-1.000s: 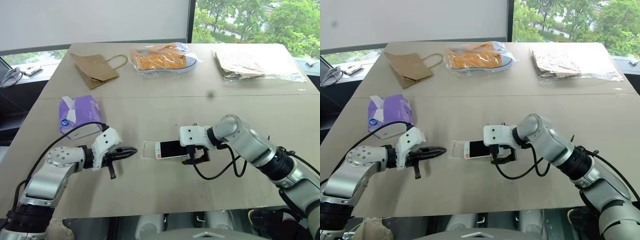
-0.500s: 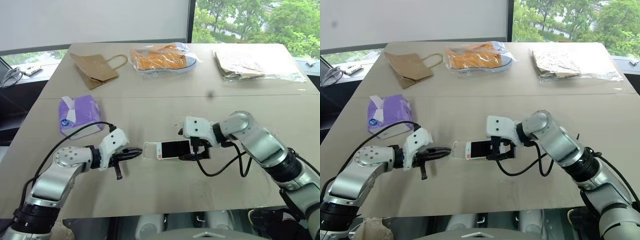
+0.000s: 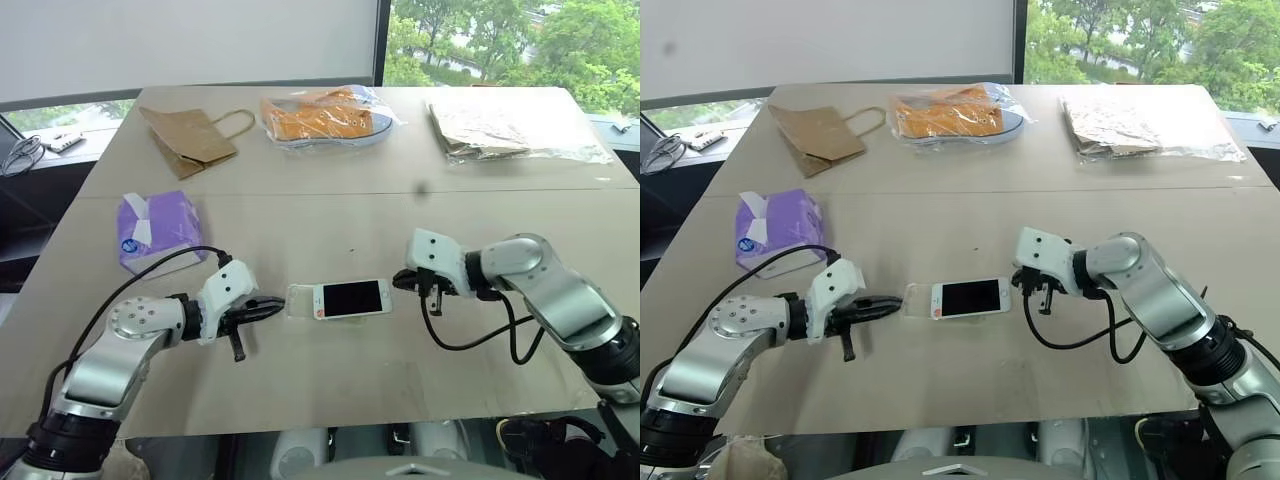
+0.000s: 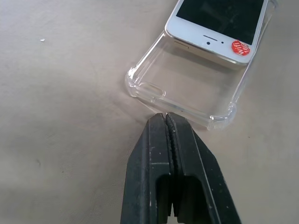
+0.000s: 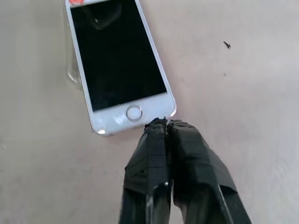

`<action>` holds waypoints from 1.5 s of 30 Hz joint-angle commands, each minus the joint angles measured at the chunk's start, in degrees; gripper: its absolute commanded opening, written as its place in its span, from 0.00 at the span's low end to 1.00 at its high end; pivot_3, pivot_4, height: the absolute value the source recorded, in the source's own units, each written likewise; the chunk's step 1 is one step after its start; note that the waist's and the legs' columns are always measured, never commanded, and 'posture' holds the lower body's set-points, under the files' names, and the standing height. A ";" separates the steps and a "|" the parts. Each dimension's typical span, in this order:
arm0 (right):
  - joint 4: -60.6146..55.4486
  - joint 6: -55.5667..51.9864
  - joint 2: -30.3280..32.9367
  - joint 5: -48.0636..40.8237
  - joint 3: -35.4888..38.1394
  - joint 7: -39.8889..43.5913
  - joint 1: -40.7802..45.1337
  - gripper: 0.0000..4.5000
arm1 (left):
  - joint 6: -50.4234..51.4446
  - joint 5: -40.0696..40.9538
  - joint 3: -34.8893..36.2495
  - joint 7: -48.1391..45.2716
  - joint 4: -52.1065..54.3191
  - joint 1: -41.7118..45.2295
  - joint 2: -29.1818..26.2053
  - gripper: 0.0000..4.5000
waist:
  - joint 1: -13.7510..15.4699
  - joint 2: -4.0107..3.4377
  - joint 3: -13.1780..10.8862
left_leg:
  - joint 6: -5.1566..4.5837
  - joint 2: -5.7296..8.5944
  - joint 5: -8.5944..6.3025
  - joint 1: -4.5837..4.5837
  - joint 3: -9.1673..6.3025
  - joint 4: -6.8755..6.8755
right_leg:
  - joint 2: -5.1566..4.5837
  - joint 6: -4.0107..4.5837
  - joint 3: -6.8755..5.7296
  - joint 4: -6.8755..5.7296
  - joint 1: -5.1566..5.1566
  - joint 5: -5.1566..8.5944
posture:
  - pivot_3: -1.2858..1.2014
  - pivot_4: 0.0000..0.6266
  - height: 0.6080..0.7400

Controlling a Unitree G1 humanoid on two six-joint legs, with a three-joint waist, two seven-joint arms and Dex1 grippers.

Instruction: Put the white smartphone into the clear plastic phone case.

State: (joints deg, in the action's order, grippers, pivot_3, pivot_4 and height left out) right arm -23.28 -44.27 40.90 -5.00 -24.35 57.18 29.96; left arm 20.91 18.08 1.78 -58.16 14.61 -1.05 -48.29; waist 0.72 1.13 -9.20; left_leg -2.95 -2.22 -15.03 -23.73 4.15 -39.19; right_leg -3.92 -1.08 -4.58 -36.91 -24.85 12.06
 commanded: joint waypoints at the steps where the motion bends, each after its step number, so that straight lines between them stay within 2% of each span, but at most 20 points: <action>1: 0.19 2.73 0.13 0.76 -0.48 -0.34 -0.54 0.02 | -0.31 -0.27 -0.61 0.01 0.92 -1.28 0.32 0.00 | 0.00 0.00 0.00 | 0.00 0.00 0.00 0.00 0.01 0.00 | 0.00 0.00 0.01 0.00 0.00 0.00 | 0.52 0.24 1.00; 19: -1.56 7.42 -1.37 -4.15 -1.13 3.98 -2.13 0.02 | -0.22 -0.85 -2.84 0.48 1.42 -0.79 2.07 0.00 | 0.20 -0.03 0.02 | -0.01 0.04 0.00 0.01 -0.02 -0.01 | -0.05 0.00 -0.02 0.02 0.05 0.00 | 0.52 0.24 1.00; 22: -1.24 6.89 0.42 -5.27 1.31 5.00 -1.51 0.02 | -0.59 -1.04 -2.31 0.83 1.25 -1.52 2.10 0.00 | 0.21 -0.04 0.02 | -0.02 0.05 -0.01 0.01 -0.02 -0.01 | -0.06 0.00 -0.02 0.02 0.06 0.01 | 0.52 0.24 1.00; 27: -2.50 2.11 1.16 -12.35 7.44 6.77 1.71 0.02 | 0.20 0.49 0.69 1.90 1.28 -3.33 2.35 0.00 | 0.08 -0.04 0.02 | -0.03 0.05 -0.01 0.02 0.00 -0.01 | -0.08 0.00 -0.01 0.05 0.06 0.00 | 0.52 0.24 1.00; 32: 1.06 3.98 -7.12 -10.77 2.64 3.08 7.36 0.02 | 3.85 5.34 6.25 -0.01 0.89 -4.81 0.31 0.00 | -0.82 -0.06 0.01 | -0.02 -0.12 -0.01 0.07 -0.03 0.05 | -0.03 0.01 -0.04 0.03 0.03 0.00 | 0.52 0.24 1.00; 38: 14.01 11.76 -17.86 -3.76 -5.32 -0.32 12.62 0.02 | 2.94 10.78 12.32 -2.77 1.15 -6.91 0.82 0.00 | -1.37 -0.09 -0.01 | 0.01 -0.07 0.00 0.02 -0.05 0.09 | 0.04 -0.17 -0.09 0.00 0.00 -0.12 | 0.52 0.24 1.00; 45: 22.78 16.86 -23.74 -0.11 -9.04 0.33 13.91 0.02 | 4.82 14.31 15.72 -3.65 3.42 -8.28 0.10 0.00 | -1.35 -0.10 -0.01 | 0.24 0.05 0.14 -0.03 -0.03 0.08 | -0.08 -0.19 -0.08 0.08 0.02 -0.13 | 0.52 0.24 1.00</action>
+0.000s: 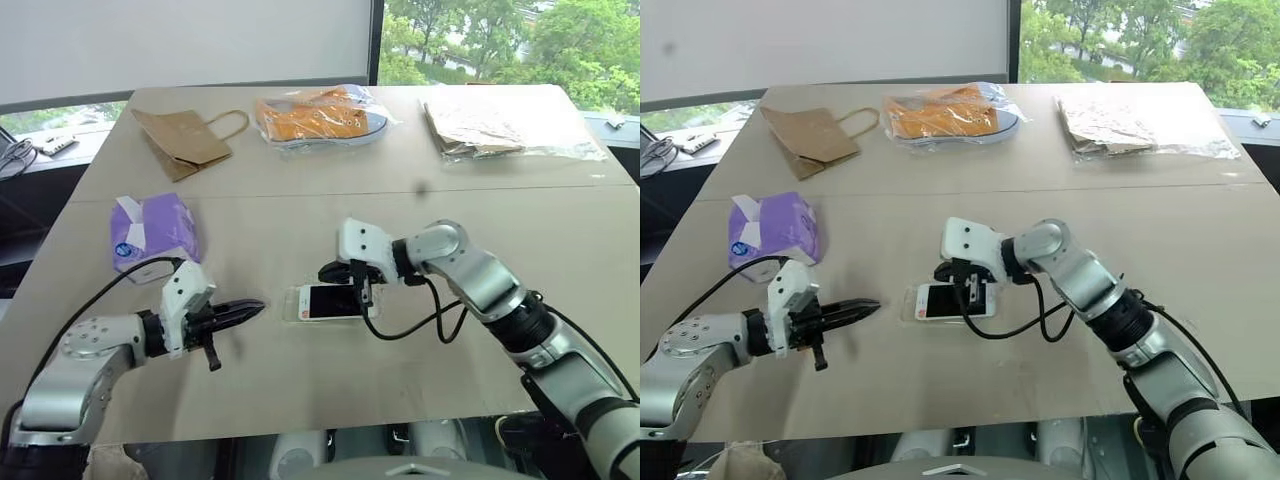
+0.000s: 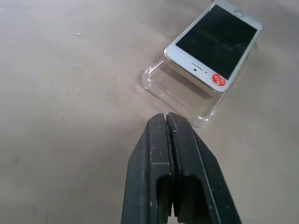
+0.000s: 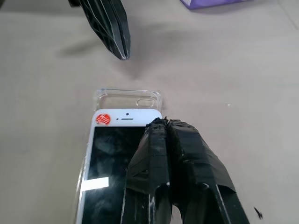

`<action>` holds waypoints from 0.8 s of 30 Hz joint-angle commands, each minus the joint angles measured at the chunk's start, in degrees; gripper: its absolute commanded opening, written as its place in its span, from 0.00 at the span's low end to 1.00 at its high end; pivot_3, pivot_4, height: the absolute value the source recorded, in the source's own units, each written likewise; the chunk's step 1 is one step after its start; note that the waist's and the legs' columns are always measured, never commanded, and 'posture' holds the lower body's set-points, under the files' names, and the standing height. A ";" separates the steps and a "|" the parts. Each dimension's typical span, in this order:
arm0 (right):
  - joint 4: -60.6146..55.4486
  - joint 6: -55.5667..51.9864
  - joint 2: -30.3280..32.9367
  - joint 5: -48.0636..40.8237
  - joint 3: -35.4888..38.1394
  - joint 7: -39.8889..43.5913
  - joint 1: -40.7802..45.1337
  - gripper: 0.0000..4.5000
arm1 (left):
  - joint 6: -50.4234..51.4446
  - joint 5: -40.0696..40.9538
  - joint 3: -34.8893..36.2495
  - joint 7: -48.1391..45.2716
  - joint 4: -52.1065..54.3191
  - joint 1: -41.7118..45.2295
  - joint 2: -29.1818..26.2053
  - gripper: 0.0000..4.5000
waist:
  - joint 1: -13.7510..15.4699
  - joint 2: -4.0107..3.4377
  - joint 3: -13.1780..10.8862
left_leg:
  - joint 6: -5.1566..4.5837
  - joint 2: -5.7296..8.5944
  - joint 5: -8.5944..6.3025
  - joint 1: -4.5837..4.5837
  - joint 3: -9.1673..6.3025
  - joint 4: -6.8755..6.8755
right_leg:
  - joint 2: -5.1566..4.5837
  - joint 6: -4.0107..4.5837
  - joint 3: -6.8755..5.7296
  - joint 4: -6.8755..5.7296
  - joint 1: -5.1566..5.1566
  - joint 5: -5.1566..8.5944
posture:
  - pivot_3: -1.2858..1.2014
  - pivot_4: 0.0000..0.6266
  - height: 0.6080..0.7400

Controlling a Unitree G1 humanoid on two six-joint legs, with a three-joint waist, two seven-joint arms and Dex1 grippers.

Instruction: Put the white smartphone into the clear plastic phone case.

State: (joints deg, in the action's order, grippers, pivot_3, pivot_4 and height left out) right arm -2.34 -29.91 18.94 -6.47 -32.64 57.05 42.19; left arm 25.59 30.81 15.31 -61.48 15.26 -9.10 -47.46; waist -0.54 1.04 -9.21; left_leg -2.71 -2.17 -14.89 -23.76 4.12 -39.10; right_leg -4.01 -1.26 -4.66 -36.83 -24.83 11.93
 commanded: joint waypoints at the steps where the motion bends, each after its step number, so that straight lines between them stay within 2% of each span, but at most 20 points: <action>1: 3.25 3.01 -2.72 1.84 -1.30 0.56 1.98 0.02 | -0.14 1.29 2.29 -0.04 2.87 -0.46 -0.73 0.00 | -0.14 -0.02 -0.01 | 0.00 0.00 0.00 0.01 0.00 0.00 | 0.00 0.00 0.00 -0.01 0.00 0.00 | 0.52 0.24 1.00; 6: 10.45 4.92 -5.33 5.82 -5.47 2.39 3.33 0.02 | -0.18 0.81 2.50 0.87 4.22 -1.99 -0.69 0.00 | -0.40 -0.03 -0.02 | 0.02 -0.07 0.01 0.06 -0.01 0.02 | 0.08 0.01 0.00 -0.08 -0.02 0.00 | 0.52 0.24 1.00; 13: 10.78 4.07 -4.86 7.45 -7.47 7.30 3.52 0.02 | 0.17 0.70 2.15 2.19 5.67 -3.10 -0.67 0.00 | -0.30 -0.04 -0.01 | 0.02 -0.06 0.01 0.07 -0.02 0.02 | 0.03 0.02 0.00 -0.10 -0.01 0.00 | 0.52 0.24 1.00; 24: 14.61 4.20 -3.69 14.08 -12.37 8.49 3.01 0.02 | 0.37 0.10 0.25 3.35 6.42 -2.70 -0.52 0.00 | -0.25 -0.10 0.10 | 0.03 -0.04 0.01 0.11 -0.02 0.02 | -0.01 0.23 0.00 -0.10 0.01 0.12 | 0.52 0.24 1.00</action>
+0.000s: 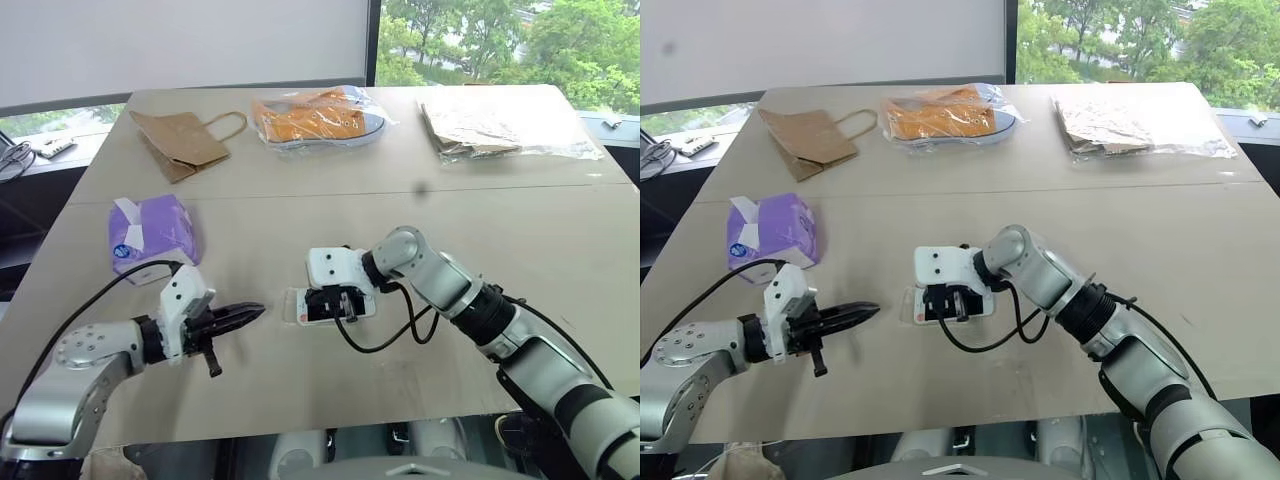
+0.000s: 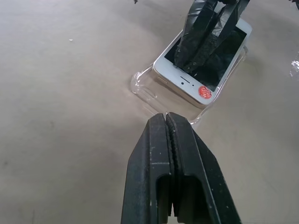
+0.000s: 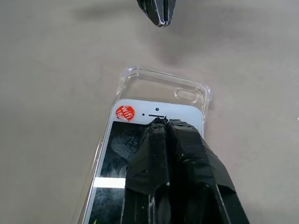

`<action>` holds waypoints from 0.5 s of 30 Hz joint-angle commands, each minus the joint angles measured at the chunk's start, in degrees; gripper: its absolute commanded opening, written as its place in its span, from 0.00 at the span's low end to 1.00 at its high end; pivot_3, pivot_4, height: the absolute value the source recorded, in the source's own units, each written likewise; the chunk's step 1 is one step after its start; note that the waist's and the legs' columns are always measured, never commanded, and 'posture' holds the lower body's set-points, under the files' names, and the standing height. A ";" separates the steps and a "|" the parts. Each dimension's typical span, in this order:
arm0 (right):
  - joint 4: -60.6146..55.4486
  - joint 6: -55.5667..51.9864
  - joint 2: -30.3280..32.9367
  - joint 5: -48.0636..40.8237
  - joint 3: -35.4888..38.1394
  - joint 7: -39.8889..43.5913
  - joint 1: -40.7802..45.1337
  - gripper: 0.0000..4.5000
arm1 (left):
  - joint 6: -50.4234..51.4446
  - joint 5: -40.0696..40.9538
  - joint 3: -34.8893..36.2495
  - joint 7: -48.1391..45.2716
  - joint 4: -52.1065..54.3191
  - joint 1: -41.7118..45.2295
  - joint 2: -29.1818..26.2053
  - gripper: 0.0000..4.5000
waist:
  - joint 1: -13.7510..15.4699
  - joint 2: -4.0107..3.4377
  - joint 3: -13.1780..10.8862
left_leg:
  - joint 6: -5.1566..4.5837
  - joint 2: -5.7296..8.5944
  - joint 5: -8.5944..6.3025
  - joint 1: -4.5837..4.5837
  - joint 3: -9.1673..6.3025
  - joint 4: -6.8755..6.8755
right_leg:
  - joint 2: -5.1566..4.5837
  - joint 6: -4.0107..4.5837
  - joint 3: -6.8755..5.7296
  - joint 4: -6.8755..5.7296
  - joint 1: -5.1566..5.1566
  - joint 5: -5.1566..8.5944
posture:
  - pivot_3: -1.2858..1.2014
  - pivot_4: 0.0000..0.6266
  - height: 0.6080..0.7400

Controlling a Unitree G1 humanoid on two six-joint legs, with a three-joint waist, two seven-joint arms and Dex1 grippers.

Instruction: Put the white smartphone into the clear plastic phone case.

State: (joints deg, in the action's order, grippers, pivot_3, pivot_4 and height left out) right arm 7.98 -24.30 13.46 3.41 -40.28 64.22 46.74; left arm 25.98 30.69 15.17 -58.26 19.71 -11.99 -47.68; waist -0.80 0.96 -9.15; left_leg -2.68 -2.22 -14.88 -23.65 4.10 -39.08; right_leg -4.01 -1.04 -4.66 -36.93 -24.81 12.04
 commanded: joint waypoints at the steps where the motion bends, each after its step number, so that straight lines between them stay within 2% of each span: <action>1: 4.77 -1.56 2.06 4.68 -5.18 1.60 -1.80 0.02 | -0.04 0.15 0.35 0.10 2.01 0.14 -0.37 0.00 | 0.01 -0.08 0.12 | 0.00 0.00 0.00 0.02 0.00 0.00 | -0.01 0.00 0.00 0.00 0.01 0.00 | 0.52 0.24 1.00; 6: 5.38 -3.61 3.41 5.06 -5.52 3.06 -3.11 0.02 | -0.26 -0.27 0.35 -0.21 1.92 -0.10 -0.74 0.00 | 0.16 -0.41 0.52 | -0.23 0.02 -0.14 0.21 0.00 0.00 | -0.03 0.01 0.00 0.01 0.14 0.02 | 0.52 0.24 1.00; 10: 3.91 -6.81 4.69 4.35 -4.87 3.96 -4.37 0.02 | -0.57 -0.75 -0.08 -0.47 1.35 0.34 -0.95 0.00 | 0.22 -0.62 0.63 | -0.25 0.03 -0.18 0.83 0.04 0.17 | -0.11 -0.09 0.03 0.10 0.67 0.10 | 0.52 0.24 1.00; 15: 6.00 -8.49 6.23 5.25 -3.24 1.13 -5.77 0.02 | -0.53 -1.17 -1.20 -0.36 0.40 2.19 -0.68 0.00 | 0.47 -0.90 1.18 | -0.23 0.03 -0.18 0.92 0.03 0.27 | -0.29 -0.14 0.03 0.13 0.70 0.14 | 0.52 0.24 1.00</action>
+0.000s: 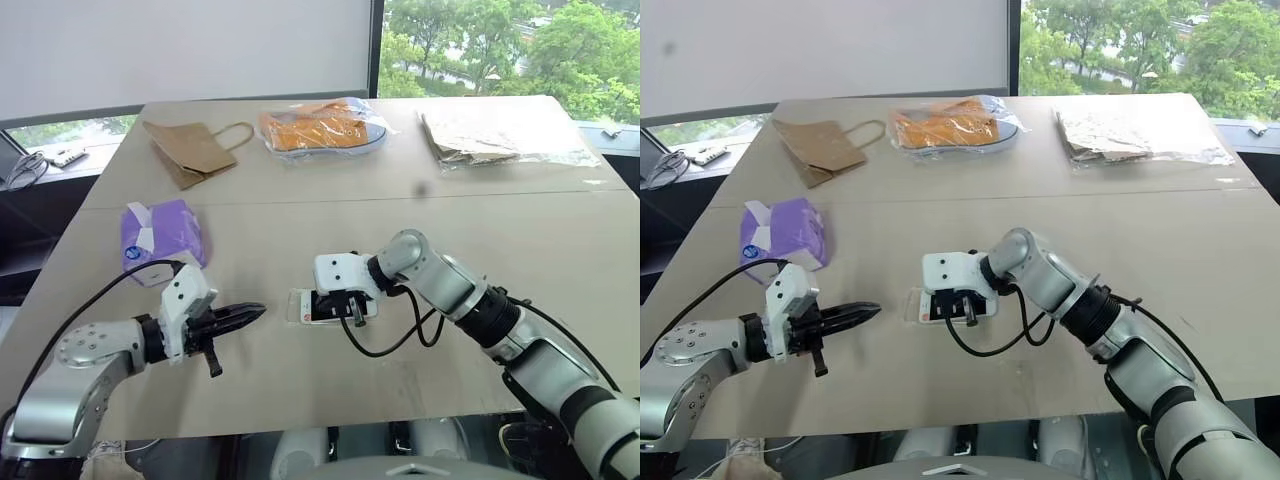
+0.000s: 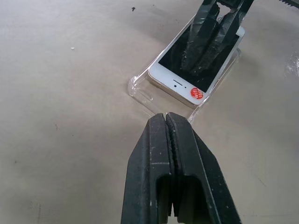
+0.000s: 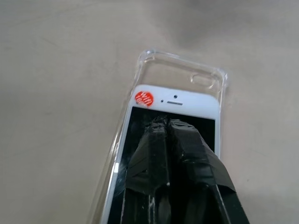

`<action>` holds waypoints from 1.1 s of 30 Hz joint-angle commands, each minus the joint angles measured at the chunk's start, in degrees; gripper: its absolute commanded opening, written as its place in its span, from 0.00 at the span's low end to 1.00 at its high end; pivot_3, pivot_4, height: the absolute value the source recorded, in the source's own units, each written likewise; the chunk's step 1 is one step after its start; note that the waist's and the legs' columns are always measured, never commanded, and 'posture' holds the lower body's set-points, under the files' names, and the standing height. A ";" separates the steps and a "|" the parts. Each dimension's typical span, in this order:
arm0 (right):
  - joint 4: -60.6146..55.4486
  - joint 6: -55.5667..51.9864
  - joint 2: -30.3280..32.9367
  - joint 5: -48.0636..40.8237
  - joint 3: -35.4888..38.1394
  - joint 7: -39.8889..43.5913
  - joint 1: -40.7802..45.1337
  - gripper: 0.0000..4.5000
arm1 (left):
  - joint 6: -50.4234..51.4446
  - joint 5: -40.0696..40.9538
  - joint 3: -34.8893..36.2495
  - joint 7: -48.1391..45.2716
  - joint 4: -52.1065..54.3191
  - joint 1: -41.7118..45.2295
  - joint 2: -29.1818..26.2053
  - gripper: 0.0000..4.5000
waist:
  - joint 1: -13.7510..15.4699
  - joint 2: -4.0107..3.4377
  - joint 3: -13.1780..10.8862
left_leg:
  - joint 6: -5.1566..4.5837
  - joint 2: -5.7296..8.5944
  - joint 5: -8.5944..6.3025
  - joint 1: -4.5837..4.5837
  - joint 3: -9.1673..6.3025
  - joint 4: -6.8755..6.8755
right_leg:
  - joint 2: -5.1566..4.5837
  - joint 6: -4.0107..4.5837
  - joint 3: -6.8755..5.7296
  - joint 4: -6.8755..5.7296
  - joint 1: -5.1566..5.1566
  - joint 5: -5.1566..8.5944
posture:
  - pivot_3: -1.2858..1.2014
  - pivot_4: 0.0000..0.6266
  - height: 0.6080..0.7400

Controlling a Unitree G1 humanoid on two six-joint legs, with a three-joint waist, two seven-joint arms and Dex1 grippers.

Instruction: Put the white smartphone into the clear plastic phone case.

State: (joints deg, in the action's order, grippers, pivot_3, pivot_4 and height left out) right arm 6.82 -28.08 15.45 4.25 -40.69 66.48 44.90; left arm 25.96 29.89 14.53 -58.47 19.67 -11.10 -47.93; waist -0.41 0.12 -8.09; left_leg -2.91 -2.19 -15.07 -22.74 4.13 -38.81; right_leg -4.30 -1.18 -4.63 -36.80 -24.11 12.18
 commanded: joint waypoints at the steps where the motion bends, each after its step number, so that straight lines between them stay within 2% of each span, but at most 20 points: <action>1: 7.68 -4.61 4.43 4.74 -2.44 -1.77 -3.90 0.02 | -0.53 -0.50 -0.79 -0.15 0.24 1.64 -0.36 0.00 | 0.12 -0.13 0.22 | 0.00 0.01 0.00 0.01 0.00 0.00 | -0.01 0.00 -0.01 0.00 0.02 0.00 | 0.52 0.24 1.00; 6: 5.43 -5.75 2.72 2.02 0.56 -2.70 -4.06 0.02 | -0.78 -0.86 -1.75 -0.49 -0.71 2.75 -0.25 0.00 | 0.20 -0.19 0.27 | 0.24 0.02 -0.14 0.10 -0.01 0.00 | -0.06 -0.03 -0.02 0.00 0.09 0.02 | 0.52 0.24 1.00; 10: -2.23 -7.60 0.74 -4.07 6.70 -2.95 -5.30 0.02 | -0.83 -0.92 -1.75 -0.88 -1.39 3.17 -0.43 0.00 | 0.31 -0.15 0.24 | 0.24 0.01 -0.14 0.06 -0.02 0.02 | -0.07 -0.03 -0.04 0.03 0.07 0.02 | 0.52 0.24 1.00; 13: -10.12 -10.69 1.90 -8.63 11.68 -2.58 -6.19 0.02 | -1.26 -1.17 -1.51 -1.79 -2.30 3.38 -0.90 0.00 | 0.32 -0.02 0.01 | 0.23 0.02 -0.14 -0.16 -0.02 0.06 | -0.10 0.05 -0.04 0.08 -0.07 -0.03 | 0.52 0.24 1.00; 14: -12.57 -11.80 2.88 -9.71 12.98 -2.51 -6.46 0.00 | -0.93 -0.76 -1.51 -2.48 -2.57 3.51 -1.14 0.09 | 0.27 0.01 -0.11 | 0.22 0.03 -0.13 -0.20 0.00 0.12 | -0.11 0.15 -0.02 0.08 -0.15 -0.09 | 0.52 0.24 1.00; 16: -16.77 -13.60 5.18 -11.54 15.23 -2.67 -7.02 0.00 | -0.64 -0.71 -1.89 -3.29 -3.26 4.30 -1.40 0.17 | 0.15 0.06 -0.16 | -0.01 0.04 0.01 -0.43 0.02 0.20 | -0.11 0.17 -0.01 0.08 -0.41 -0.10 | 0.52 0.24 1.00; 18: -20.19 -15.02 7.27 -13.18 17.03 -3.07 -7.54 0.00 | -1.04 -1.57 -2.61 -3.52 -4.18 5.43 -1.41 0.39 | 0.06 0.09 -0.17 | 0.01 0.04 0.05 -0.99 -0.01 0.20 | -0.05 0.18 -0.04 0.05 -0.94 -0.13 | 0.52 0.24 1.00; 20: -23.83 -17.30 9.38 -14.81 19.70 -4.15 -8.44 0.00 | -2.33 -3.32 -4.27 -4.25 -5.31 6.62 -1.71 0.60 | 0.00 0.09 -0.19 | 0.14 0.03 0.12 -1.10 0.00 0.24 | 0.21 -0.01 -0.06 0.04 -1.04 -0.25 | 0.52 0.24 1.00; 22: -26.51 -18.36 12.17 -14.93 20.84 -5.11 -9.88 0.00 | -3.60 -4.89 -5.58 -4.60 -6.48 7.43 -1.85 0.58 | -0.19 0.13 -0.21 | 0.05 0.03 0.07 -1.09 0.02 0.38 | 0.26 -0.02 -0.07 0.08 -1.06 -0.25 | 0.52 0.24 1.00; 24: -28.68 -17.20 16.51 -13.30 20.85 -5.93 -12.71 0.00 | -5.72 -6.57 -7.08 -5.69 -8.25 8.10 -2.10 0.50 | -0.16 0.15 -0.23 | 0.03 0.04 0.06 -1.09 0.05 0.42 | 0.25 -0.04 -0.06 0.10 -1.06 -0.23 | 0.52 0.24 1.00; 26: -30.06 -16.42 19.05 -13.16 21.16 -6.91 -15.01 0.00 | -7.75 -7.83 -8.16 -6.83 -9.90 8.57 -2.21 0.28 | -0.15 0.23 -0.31 | 0.01 0.05 0.05 -1.09 0.09 0.42 | 0.26 -0.02 -0.06 0.16 -1.06 -0.20 | 0.52 0.24 1.00; 30: -31.87 -16.99 20.65 -14.28 21.64 -8.67 -17.40 0.00 | -10.13 -9.43 -9.53 -8.37 -13.16 10.35 -2.29 0.01 | -0.35 0.40 -0.54 | 0.01 0.03 0.05 -1.09 0.12 0.41 | 0.27 0.10 -0.02 0.15 -1.08 -0.11 | 0.52 0.24 1.00; 33: -31.59 -16.49 20.98 -13.92 20.48 -9.84 -17.97 0.00 | -11.55 -10.72 -11.35 -9.71 -15.19 11.84 -2.23 0.01 | -0.17 0.46 -0.57 | 0.01 0.00 0.06 -1.04 0.08 0.38 | 0.30 -0.01 -0.04 0.09 -1.07 -0.03 | 0.52 0.24 1.00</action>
State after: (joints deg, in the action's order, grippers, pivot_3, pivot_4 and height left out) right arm -22.76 -45.53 35.93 -9.49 -21.25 57.24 27.03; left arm 15.62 19.88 3.73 -67.39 5.02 0.39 -49.50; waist -0.58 0.58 -8.66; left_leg -2.91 -2.18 -15.00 -23.76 4.22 -38.44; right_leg -4.00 -1.19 -4.66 -36.72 -25.18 12.15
